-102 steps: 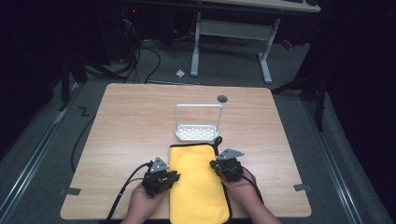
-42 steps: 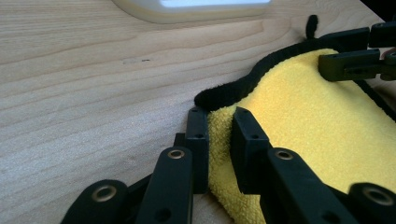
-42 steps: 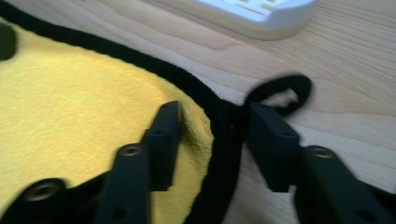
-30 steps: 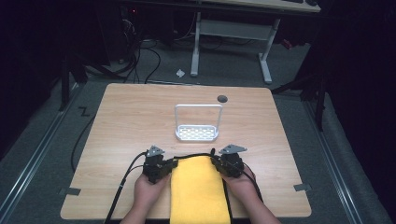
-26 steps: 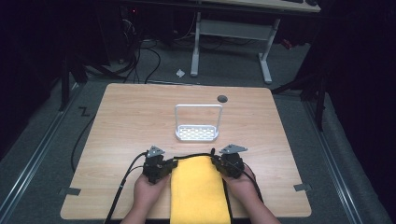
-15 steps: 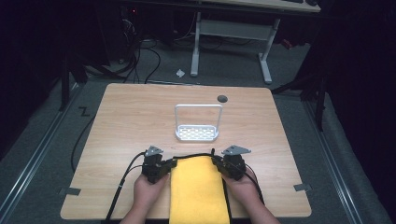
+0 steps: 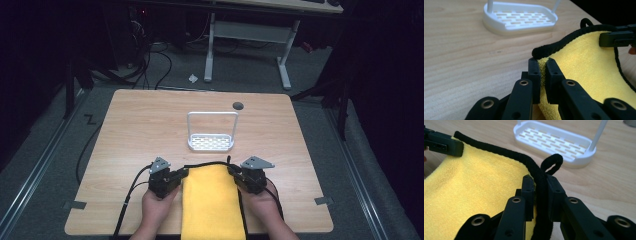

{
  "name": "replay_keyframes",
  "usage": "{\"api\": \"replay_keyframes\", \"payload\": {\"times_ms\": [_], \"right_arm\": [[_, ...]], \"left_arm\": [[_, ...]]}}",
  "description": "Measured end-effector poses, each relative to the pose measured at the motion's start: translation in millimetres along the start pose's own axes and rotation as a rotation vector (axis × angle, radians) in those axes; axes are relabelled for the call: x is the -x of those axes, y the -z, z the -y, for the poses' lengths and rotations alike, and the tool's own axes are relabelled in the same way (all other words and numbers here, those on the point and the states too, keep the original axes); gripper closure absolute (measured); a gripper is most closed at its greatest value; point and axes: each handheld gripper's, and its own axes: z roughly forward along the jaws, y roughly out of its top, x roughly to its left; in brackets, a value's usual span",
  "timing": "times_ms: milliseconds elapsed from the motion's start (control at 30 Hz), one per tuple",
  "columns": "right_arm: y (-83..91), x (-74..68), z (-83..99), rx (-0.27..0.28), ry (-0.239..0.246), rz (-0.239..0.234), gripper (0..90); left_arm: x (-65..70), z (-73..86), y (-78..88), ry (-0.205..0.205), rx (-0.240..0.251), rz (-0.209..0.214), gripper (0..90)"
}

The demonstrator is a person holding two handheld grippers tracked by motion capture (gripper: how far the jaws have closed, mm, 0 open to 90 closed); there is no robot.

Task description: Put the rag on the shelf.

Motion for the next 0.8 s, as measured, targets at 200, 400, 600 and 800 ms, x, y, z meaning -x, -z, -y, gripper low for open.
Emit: {"api": "replay_keyframes", "payload": {"times_ms": [200,400,600,800], "right_arm": [[11.8,-5.9,-6.9,0.044,0.026,0.015,79.2],[24.8,-7.4,-23.6,0.109,0.031,0.011,79.2],[33.5,-6.8,-38.1,0.144,0.054,0.000,79.2],[37.2,-6.8,-48.8,0.185,0.063,-0.002,79.2]], "left_arm": [[10.7,-12.8,9.9,-0.046,0.028,-0.009,84.3],[20.4,-34.4,24.9,-0.091,0.068,-0.020,84.5],[23.8,-48.5,35.9,-0.080,0.099,-0.019,84.5],[31.0,-60.5,45.5,-0.115,0.138,-0.029,84.5]]}}
